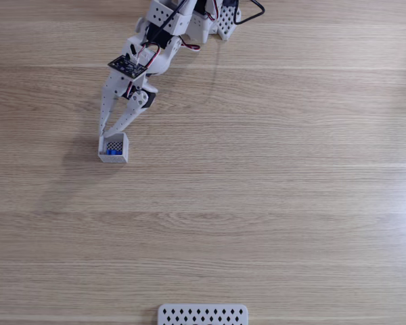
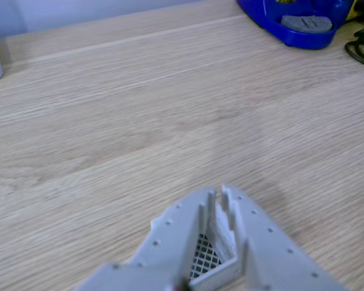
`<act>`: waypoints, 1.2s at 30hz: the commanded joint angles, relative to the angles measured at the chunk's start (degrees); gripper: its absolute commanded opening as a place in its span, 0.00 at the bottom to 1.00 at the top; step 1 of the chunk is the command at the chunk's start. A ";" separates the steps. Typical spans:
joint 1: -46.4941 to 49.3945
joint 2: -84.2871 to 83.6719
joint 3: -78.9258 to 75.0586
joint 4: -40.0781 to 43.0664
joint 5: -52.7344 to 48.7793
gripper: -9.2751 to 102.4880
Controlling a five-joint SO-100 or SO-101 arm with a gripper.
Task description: Grasp a peg and put it in the crate.
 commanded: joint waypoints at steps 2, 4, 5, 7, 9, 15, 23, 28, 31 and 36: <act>-1.76 10.99 -4.48 -0.35 1.14 0.07; -3.60 14.41 -3.52 1.58 1.14 0.08; -4.31 15.91 -2.99 2.90 1.14 0.08; -5.27 19.07 -1.85 5.80 1.14 0.08; -5.71 23.03 -0.44 9.84 1.14 0.08; -12.04 39.20 4.66 26.10 1.14 0.08; -22.41 58.54 9.32 46.05 1.14 0.08; -23.73 65.21 9.93 56.69 1.05 0.08; -23.73 67.85 9.93 62.67 1.05 0.08; -24.61 71.72 10.11 70.75 1.05 0.08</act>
